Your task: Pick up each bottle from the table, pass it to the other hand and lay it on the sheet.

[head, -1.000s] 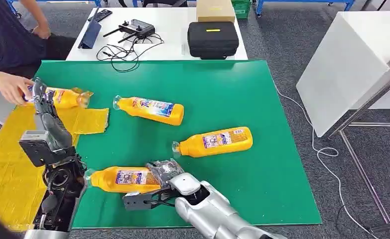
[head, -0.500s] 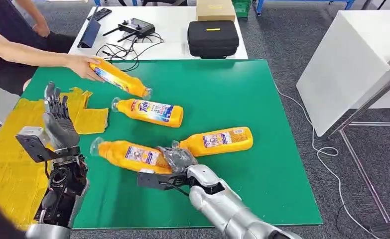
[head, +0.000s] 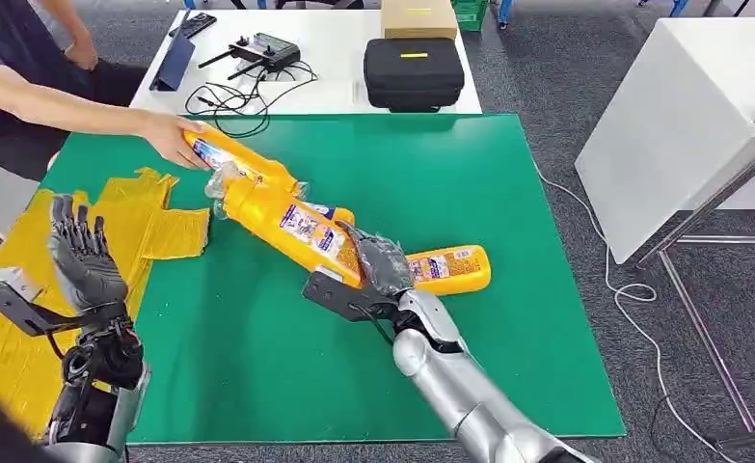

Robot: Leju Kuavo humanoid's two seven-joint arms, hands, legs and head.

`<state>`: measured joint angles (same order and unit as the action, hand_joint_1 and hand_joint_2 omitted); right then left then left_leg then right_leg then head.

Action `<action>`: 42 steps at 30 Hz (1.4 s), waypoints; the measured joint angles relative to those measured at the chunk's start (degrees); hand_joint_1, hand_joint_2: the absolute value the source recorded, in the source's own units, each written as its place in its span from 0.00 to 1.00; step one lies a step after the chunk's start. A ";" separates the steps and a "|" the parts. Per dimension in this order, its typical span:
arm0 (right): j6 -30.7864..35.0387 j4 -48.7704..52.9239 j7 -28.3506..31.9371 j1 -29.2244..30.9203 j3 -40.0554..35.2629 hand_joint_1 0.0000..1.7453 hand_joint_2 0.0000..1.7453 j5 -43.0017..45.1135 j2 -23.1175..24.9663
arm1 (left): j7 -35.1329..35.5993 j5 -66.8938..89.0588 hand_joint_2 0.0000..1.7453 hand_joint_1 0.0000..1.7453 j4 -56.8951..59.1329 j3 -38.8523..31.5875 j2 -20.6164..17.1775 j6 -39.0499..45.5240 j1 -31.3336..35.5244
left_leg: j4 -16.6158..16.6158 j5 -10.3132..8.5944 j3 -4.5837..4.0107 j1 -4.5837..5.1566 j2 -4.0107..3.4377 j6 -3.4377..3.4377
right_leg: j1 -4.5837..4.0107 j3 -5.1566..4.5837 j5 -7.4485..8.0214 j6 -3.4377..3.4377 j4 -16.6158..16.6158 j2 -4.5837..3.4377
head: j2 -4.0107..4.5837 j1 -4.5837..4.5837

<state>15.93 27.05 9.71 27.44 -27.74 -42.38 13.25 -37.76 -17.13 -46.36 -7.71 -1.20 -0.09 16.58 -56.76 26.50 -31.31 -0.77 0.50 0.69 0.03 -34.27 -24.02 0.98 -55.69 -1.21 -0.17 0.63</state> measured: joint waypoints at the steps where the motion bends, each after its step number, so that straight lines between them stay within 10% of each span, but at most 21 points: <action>1: 0.22 0.86 -0.07 -0.72 0.07 1.00 1.00 -0.22 -0.07 | 1.64 -1.18 1.00 0.00 0.00 -0.18 0.06 -3.32 -0.64 | 0.00 0.00 -0.04 0.00 0.00 0.00 | 0.00 -0.04 0.00 0.00 0.00 0.00 | 0.00 -0.02; 10: 0.57 3.15 -0.09 -2.03 0.20 1.00 1.00 -2.01 2.14 | 11.88 -8.71 1.00 0.00 -1.58 3.08 4.07 -22.18 -4.22 | 0.00 0.00 -0.10 0.04 0.00 0.00 | 0.03 -0.08 0.00 0.00 0.01 0.00 | 0.00 -0.02; 26: -1.40 3.13 -2.47 -1.69 -3.96 1.00 1.00 -1.77 6.47 | 14.96 -12.49 1.00 0.00 -6.19 12.15 7.21 -21.59 -4.54 | 0.00 0.00 -0.08 0.01 -0.02 0.00 | 0.01 -0.08 0.00 0.00 0.00 0.00 | 0.00 -0.02; 42: -3.17 2.39 -11.94 0.13 -27.04 1.00 1.00 13.40 6.62 | 14.44 -15.92 1.00 0.00 -9.81 12.63 6.21 -18.93 -9.58 | 0.00 0.01 -0.12 0.04 -0.08 0.00 | 0.00 -0.18 0.00 -0.01 0.01 -0.01 | 0.00 0.00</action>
<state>12.76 29.44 -2.23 27.58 -54.78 -28.98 19.87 -23.32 -33.05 -56.17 4.92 5.01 -19.02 7.01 -56.76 26.51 -31.42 -0.73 0.42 0.69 0.02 -34.46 -24.02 0.97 -55.68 -1.23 -0.17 0.63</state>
